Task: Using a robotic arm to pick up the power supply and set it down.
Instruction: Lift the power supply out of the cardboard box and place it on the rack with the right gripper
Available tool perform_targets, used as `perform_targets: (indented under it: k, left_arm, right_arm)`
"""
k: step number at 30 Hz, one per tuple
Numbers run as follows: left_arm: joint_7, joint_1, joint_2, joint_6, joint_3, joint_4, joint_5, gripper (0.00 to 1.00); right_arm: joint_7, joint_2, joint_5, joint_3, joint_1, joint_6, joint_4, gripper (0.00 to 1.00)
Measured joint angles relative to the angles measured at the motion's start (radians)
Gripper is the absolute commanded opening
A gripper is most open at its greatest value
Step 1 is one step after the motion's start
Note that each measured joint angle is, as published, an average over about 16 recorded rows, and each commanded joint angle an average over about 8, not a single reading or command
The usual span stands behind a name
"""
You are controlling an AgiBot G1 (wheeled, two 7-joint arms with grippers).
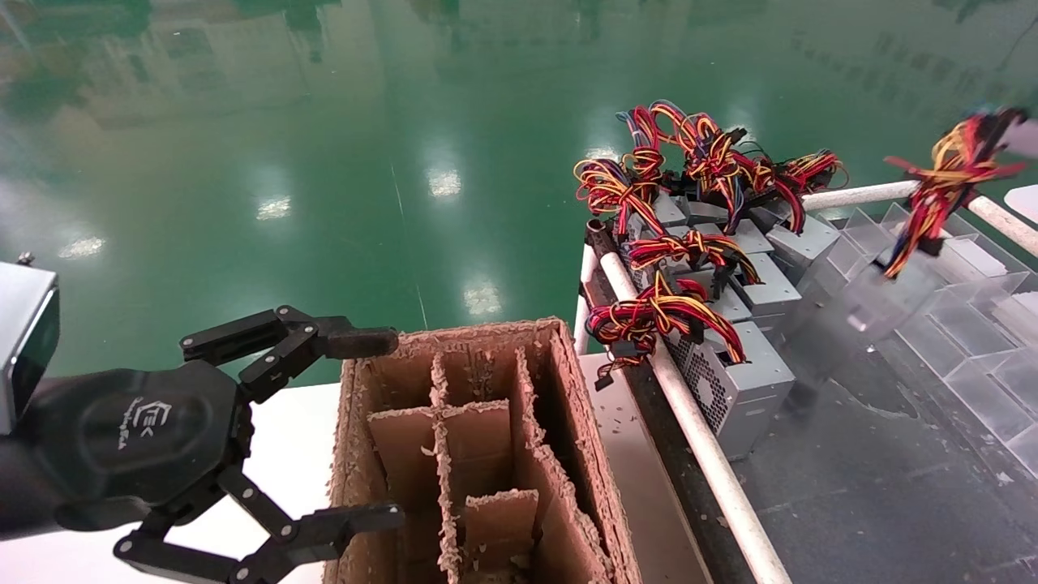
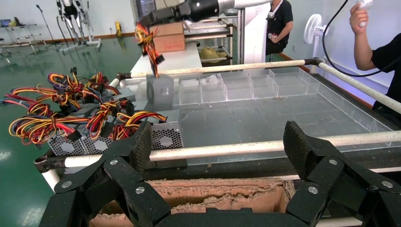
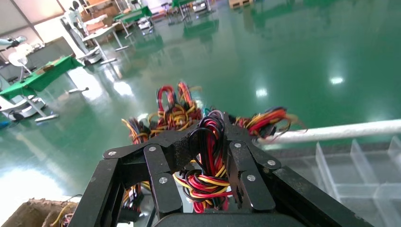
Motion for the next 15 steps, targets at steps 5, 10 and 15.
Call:
perform_targets:
  k: [5, 10, 15]
  left_arm:
    - [0.0, 0.0, 0.0, 0.0, 0.0, 0.0, 0.0, 1.0]
    - [0.0, 0.0, 0.0, 0.0, 0.0, 0.0, 0.0, 1.0]
    - [0.0, 0.0, 0.0, 0.0, 0.0, 0.0, 0.0, 1.0]
  right_arm:
    - [0.006, -0.029, -0.003, 0.0, -0.034, 0.03, 0.013, 0.0]
    - [0.006, -0.067, -0.008, -0.003, -0.05, 0.072, 0.025, 0.0]
    - [-0.001, -0.1, -0.017, -0.01, -0.053, 0.116, 0.036, 0.0]
